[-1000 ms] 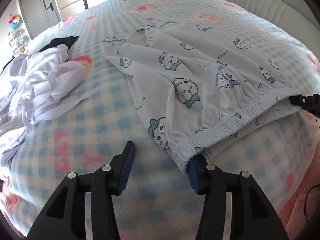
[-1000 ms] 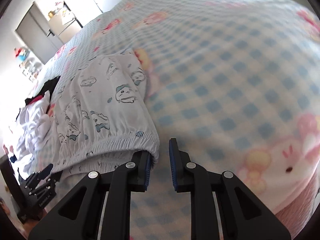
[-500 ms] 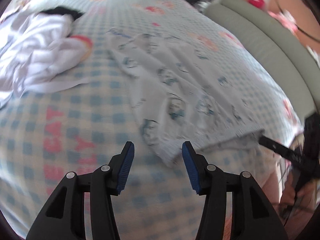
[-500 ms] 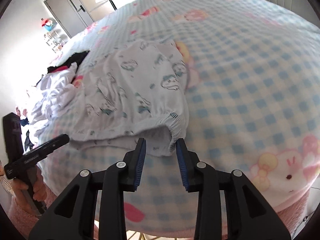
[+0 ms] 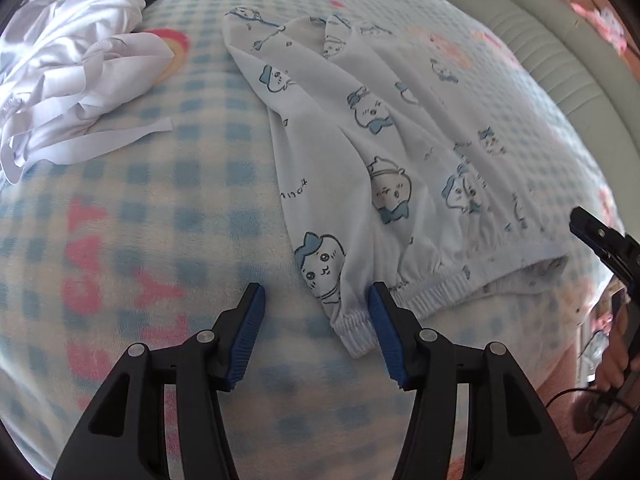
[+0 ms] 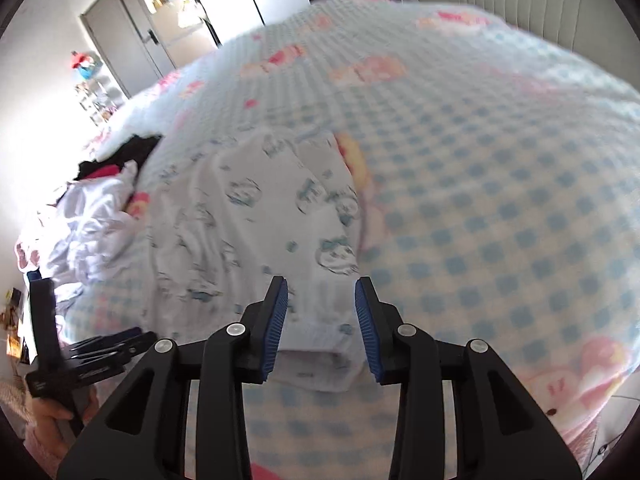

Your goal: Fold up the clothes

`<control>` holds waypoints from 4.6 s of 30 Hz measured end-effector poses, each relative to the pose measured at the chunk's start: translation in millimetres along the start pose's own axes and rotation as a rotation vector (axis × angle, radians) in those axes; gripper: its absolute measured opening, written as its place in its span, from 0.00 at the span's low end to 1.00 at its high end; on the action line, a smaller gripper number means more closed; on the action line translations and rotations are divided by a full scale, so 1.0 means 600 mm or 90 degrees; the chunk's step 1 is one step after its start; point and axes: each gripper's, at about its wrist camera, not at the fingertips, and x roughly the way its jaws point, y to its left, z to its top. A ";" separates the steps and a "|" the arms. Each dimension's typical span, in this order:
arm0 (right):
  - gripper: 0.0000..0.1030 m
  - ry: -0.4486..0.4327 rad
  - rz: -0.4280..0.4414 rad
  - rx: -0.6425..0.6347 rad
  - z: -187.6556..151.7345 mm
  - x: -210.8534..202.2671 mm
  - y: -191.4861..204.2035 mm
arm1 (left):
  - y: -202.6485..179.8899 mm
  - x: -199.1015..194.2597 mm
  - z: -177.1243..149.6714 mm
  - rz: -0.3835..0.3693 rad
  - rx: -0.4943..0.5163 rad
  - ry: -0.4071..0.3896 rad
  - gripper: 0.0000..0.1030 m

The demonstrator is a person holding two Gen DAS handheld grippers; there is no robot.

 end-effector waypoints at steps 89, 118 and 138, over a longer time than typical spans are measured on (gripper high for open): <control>0.32 0.057 0.038 -0.038 -0.045 -0.070 0.011 | 0.067 -0.151 -0.054 -0.105 -0.022 -0.006 0.37; 0.56 0.125 0.010 -0.044 -0.021 0.100 0.057 | 0.098 -0.040 0.020 -0.181 -0.168 -0.007 0.52; 0.06 0.029 -0.035 -0.053 -0.030 0.008 0.032 | 0.086 -0.092 0.010 -0.147 -0.104 -0.048 0.08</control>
